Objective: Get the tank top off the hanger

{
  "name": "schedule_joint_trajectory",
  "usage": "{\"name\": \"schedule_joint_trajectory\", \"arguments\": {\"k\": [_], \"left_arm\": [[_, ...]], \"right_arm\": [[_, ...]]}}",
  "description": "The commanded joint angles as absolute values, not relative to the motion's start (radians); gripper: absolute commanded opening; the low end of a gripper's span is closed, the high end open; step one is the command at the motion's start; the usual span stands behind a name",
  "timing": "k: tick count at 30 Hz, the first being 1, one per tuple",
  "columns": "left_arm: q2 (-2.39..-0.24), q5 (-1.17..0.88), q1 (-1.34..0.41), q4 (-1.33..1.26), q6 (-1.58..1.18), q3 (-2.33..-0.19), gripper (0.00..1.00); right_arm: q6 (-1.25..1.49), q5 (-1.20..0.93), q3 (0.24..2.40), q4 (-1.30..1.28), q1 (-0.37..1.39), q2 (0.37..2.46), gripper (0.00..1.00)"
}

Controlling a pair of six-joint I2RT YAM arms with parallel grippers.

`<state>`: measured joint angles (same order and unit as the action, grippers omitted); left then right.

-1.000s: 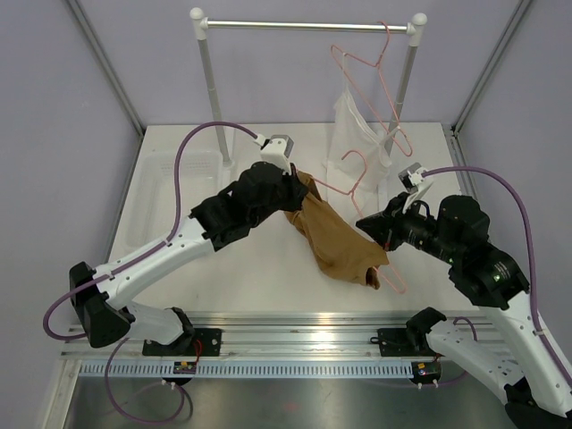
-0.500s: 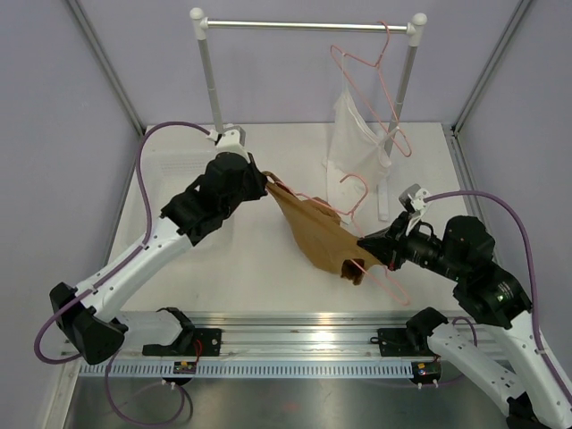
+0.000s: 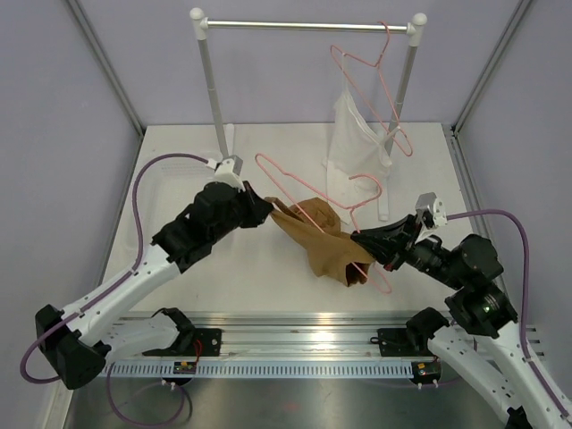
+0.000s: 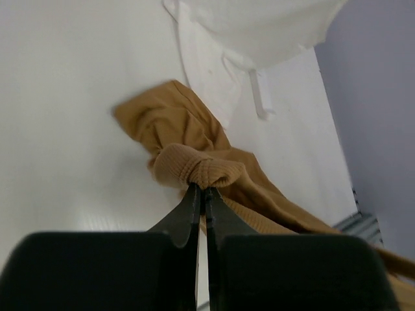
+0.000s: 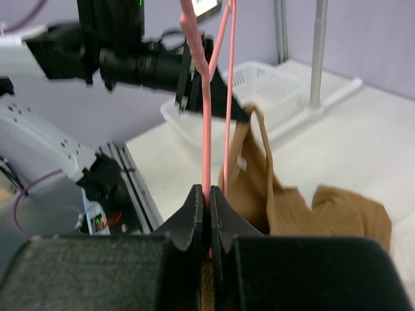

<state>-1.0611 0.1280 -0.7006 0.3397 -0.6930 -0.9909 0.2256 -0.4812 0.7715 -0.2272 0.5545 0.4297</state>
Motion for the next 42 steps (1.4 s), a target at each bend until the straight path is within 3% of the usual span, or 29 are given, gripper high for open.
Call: {"name": "schedule_joint_trajectory", "arguments": {"k": [1, 7, 9, 13, 16, 19, 20, 23, 26, 27, 28, 34, 42], "left_arm": [[-0.982, 0.046, -0.823, 0.17, -0.73, -0.916, 0.0], [-0.92, 0.046, -0.992, 0.155, -0.729, -0.809, 0.0], [-0.923, 0.137, -1.02, 0.202, -0.733, -0.789, 0.0], [-0.907, 0.289, -1.028, 0.378, -0.761, -0.761, 0.0], [-0.864, 0.377, -1.028, 0.472, -0.752, -0.773, 0.0], [-0.836, 0.428, -1.028, 0.559, -0.715, -0.816, 0.14], [-0.822, 0.434, -1.028, 0.583, -0.692, -0.834, 0.3], [-0.789, 0.452, -1.028, 0.684, -0.661, -0.914, 0.6], [-0.75, 0.469, -1.028, 0.776, -0.611, -0.986, 0.72], [-0.721, 0.472, -1.028, 0.796, -0.588, -1.002, 0.89], [-0.701, 0.469, -1.028, 0.825, -0.572, -1.02, 0.97], [-0.539, 0.482, -1.028, 0.821, -0.462, -0.957, 0.99], [-0.457, 0.613, -1.028, 0.854, -0.551, -0.888, 0.99]], "right_arm": [[0.325, -0.474, 0.726, 0.21, 0.561, 0.472, 0.0], [0.348, -0.407, 0.755, 0.593, 0.561, 0.652, 0.0], [0.359, -0.35, 0.802, 0.582, 0.561, 0.684, 0.0], [0.333, -0.033, 1.105, 0.0, 0.561, 0.794, 0.0], [0.319, 0.029, 1.186, -0.219, 0.561, 0.839, 0.0], [0.319, 0.121, 1.267, -0.383, 0.561, 0.894, 0.0], [0.315, 0.144, 1.326, -0.426, 0.561, 0.919, 0.0], [0.278, 0.169, 1.446, -0.526, 0.561, 1.035, 0.0], [0.235, 0.231, 1.564, -0.543, 0.561, 1.15, 0.0], [0.221, 0.248, 1.598, -0.543, 0.561, 1.176, 0.0], [0.192, 0.27, 1.63, -0.537, 0.561, 1.233, 0.0], [0.071, 0.36, 2.001, -0.616, 0.554, 1.532, 0.0], [0.037, 0.333, 2.437, -0.707, 0.492, 1.834, 0.0]]}}
